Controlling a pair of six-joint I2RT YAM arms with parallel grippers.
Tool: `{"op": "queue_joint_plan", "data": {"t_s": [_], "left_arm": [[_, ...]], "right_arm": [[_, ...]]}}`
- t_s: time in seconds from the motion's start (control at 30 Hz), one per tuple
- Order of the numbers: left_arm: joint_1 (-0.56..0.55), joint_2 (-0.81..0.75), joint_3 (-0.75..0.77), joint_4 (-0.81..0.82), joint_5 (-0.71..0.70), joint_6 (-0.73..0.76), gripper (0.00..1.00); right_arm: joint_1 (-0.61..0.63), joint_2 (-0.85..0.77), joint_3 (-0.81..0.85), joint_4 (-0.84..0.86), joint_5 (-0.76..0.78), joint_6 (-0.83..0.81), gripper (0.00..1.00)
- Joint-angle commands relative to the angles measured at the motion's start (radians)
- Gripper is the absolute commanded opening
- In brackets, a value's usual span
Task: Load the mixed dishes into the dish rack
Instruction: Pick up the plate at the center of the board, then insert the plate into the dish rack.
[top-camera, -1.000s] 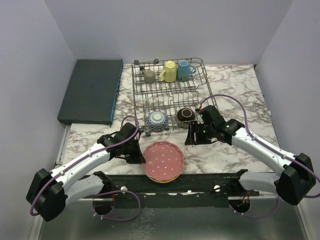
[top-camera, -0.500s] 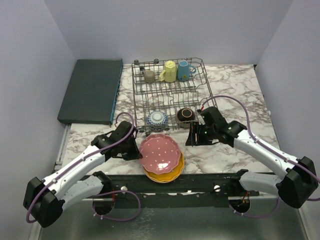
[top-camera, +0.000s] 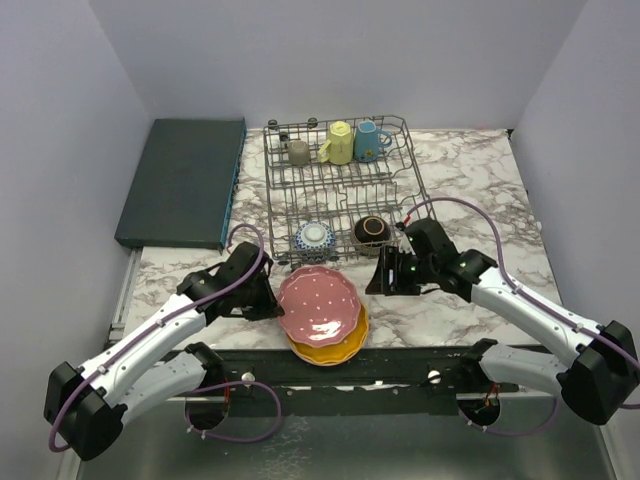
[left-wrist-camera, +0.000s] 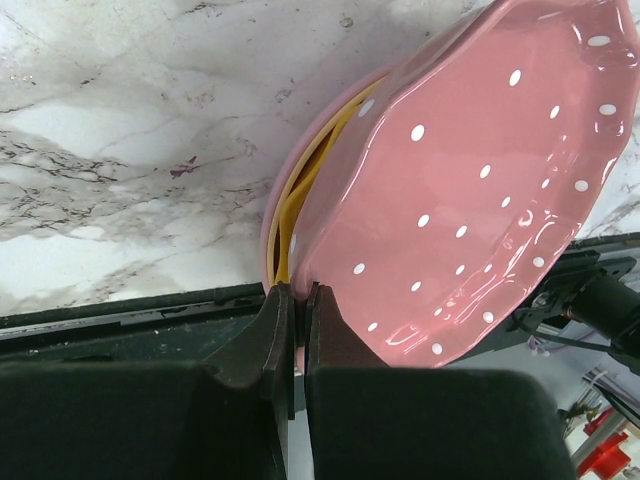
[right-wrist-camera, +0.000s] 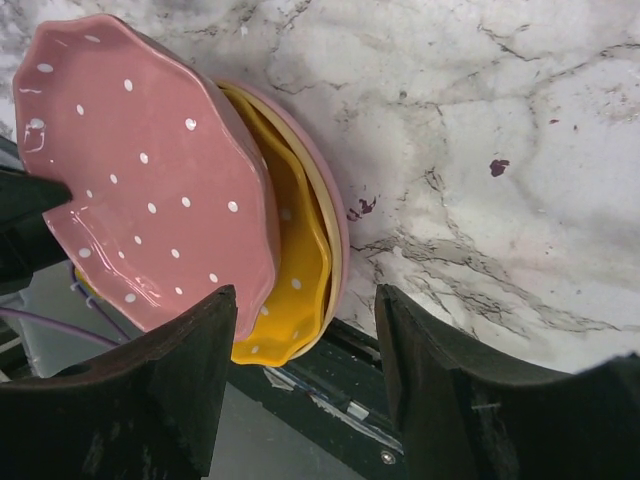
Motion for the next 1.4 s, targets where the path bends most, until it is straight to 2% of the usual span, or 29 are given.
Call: {"op": "queue_joint_plan", "data": {"t_s": [0.0, 0.77, 1.37], "left_arm": [[0.004, -0.050, 0.053, 0.077, 0.080, -0.018, 0.00], [0.004, -0.133, 0.035, 0.176, 0.218, -0.069, 0.00], [0.003, -0.177, 0.016, 0.248, 0.258, -0.110, 0.00]], "right_arm": [[0.005, -0.033, -0.041, 0.084, -0.069, 0.057, 0.64], [0.005, -0.128, -0.159, 0.285, -0.202, 0.190, 0.70], [0.005, -0.256, -0.236, 0.421, -0.296, 0.297, 0.68]]}}
